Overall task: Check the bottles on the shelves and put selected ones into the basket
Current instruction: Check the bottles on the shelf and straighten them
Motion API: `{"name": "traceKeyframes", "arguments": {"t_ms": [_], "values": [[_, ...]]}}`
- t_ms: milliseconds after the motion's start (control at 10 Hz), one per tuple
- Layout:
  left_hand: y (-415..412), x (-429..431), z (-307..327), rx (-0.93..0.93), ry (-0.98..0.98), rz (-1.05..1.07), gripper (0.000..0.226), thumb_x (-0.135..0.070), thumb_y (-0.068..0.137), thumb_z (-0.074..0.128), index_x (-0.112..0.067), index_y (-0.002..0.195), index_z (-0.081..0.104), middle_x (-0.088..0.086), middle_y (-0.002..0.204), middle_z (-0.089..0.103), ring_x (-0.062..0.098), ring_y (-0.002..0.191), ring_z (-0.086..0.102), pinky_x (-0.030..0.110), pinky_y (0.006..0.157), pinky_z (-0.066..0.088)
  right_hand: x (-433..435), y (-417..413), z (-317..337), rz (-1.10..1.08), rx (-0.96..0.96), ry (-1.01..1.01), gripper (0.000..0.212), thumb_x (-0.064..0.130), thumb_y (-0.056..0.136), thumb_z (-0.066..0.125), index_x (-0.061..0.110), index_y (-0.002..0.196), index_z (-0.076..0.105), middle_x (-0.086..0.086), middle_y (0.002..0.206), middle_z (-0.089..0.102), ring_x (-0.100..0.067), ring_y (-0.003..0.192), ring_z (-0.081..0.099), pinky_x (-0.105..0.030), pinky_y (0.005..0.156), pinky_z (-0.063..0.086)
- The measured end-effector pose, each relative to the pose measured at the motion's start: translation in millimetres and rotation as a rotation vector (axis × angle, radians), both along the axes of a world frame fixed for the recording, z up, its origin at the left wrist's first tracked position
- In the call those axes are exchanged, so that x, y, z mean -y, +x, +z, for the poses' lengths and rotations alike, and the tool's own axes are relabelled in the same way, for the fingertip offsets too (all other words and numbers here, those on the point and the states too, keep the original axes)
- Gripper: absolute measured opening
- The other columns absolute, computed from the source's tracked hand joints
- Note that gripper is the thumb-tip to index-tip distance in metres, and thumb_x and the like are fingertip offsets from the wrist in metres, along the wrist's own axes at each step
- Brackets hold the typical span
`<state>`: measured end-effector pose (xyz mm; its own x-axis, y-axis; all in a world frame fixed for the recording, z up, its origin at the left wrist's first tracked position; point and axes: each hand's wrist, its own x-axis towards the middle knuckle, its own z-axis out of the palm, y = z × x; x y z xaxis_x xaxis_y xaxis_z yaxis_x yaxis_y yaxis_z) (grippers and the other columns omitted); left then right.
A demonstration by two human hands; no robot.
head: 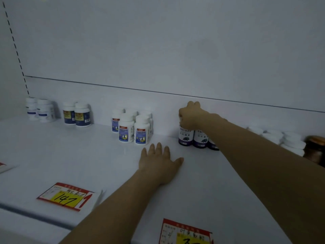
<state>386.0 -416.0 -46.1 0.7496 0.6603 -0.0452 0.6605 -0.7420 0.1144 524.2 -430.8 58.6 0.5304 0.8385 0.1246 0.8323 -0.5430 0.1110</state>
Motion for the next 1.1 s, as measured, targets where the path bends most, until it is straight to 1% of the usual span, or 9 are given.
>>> {"name": "traceKeyframes", "arguments": {"t_ms": [100,300,500,600,700,800,900,1000,1100], "values": [[-0.1,0.5,0.5,0.003,-0.004,0.0,0.076,-0.064,0.092,0.01,-0.018,0.151,-0.002,0.005,0.159,-0.008,0.024,0.146,-0.008,0.046,0.118,-0.004,0.3,1.4,7.3,0.06,-0.003,-0.001,0.035,0.016,0.097,0.039,0.008,0.127,0.053,-0.012,0.13,0.052,-0.028,0.12,0.044,-0.034,0.104,0.029],[-1.1,1.0,0.3,0.01,-0.01,-0.006,0.076,-0.065,0.092,0.01,-0.018,0.151,-0.002,0.006,0.159,-0.008,0.024,0.146,-0.008,0.046,0.118,-0.004,12.6,0.4,12.5,0.144,-0.055,0.011,0.038,0.018,0.098,0.045,0.011,0.135,0.051,-0.009,0.137,0.049,-0.025,0.126,0.044,-0.03,0.098,0.039],[-1.1,0.3,1.1,0.016,-0.001,-0.012,0.077,-0.065,0.092,0.011,-0.017,0.152,0.001,0.007,0.159,-0.005,0.024,0.146,-0.005,0.047,0.118,-0.002,28.2,-6.5,29.8,0.16,-0.153,0.081,0.038,0.027,0.089,0.062,0.003,0.118,0.06,-0.012,0.117,0.063,-0.026,0.105,0.06,-0.035,0.086,0.051],[-0.1,0.7,9.3,0.065,-0.032,-0.005,0.078,-0.066,0.091,0.024,-0.013,0.148,0.022,0.01,0.157,0.017,0.027,0.144,0.015,0.045,0.117,0.013,41.6,-7.6,52.4,0.194,-0.259,0.176,0.032,0.03,0.084,0.069,0.011,0.11,0.067,-0.002,0.105,0.068,-0.016,0.089,0.064,-0.029,0.081,0.054],[1.1,2.6,33.3,0.298,-0.281,0.01,0.075,-0.06,0.085,0.052,-0.01,0.139,0.038,0.007,0.145,0.041,0.022,0.13,0.041,0.03,0.101,0.033,57.2,-10.3,80.1,0.236,-0.364,0.269,0.028,0.025,0.082,0.072,0.011,0.107,0.071,-0.003,0.101,0.071,-0.013,0.085,0.068,-0.02,0.074,0.056],[0.5,4.3,65.7,0.594,-0.606,-0.025,0.076,-0.044,0.078,0.071,-0.009,0.139,0.041,0.007,0.139,0.048,0.02,0.121,0.048,0.03,0.1,0.038,74.9,-14.0,104.9,0.269,-0.457,0.381,0.027,0.021,0.081,0.073,0.01,0.105,0.072,-0.002,0.1,0.071,-0.012,0.088,0.068,-0.02,0.075,0.056],[-4.2,10.5,85.8,0.851,-0.873,-0.137,0.064,-0.024,0.078,0.075,-0.012,0.135,0.048,0.002,0.131,0.057,0.018,0.118,0.054,0.037,0.103,0.043,90.7,-15.3,120.5,0.314,-0.537,0.461,0.025,0.021,0.082,0.073,0.008,0.104,0.073,-0.003,0.1,0.072,-0.011,0.09,0.068,-0.018,0.075,0.056],[-5.7,19.0,90.7,0.945,-0.946,-0.245,0.039,-0.016,0.078,0.073,-0.02,0.114,0.06,-0.007,0.106,0.07,0.011,0.102,0.063,0.031,0.092,0.049,101.6,-14.1,122.7,0.337,-0.605,0.513,0.028,0.024,0.081,0.073,0.006,0.102,0.073,-0.006,0.101,0.072,-0.016,0.095,0.068,-0.024,0.083,0.057],[-4.5,28.2,89.0,0.983,-0.99,-0.263,0.026,-0.013,0.076,0.074,-0.024,0.097,0.064,-0.012,0.086,0.073,0.002,0.085,0.067,0.021,0.078,0.052,108.9,-12.1,115.6,0.333,-0.638,0.549,0.032,0.026,0.08,0.074,0.002,0.101,0.072,-0.008,0.1,0.072,-0.018,0.096,0.068,-0.025,0.085,0.057]]}}
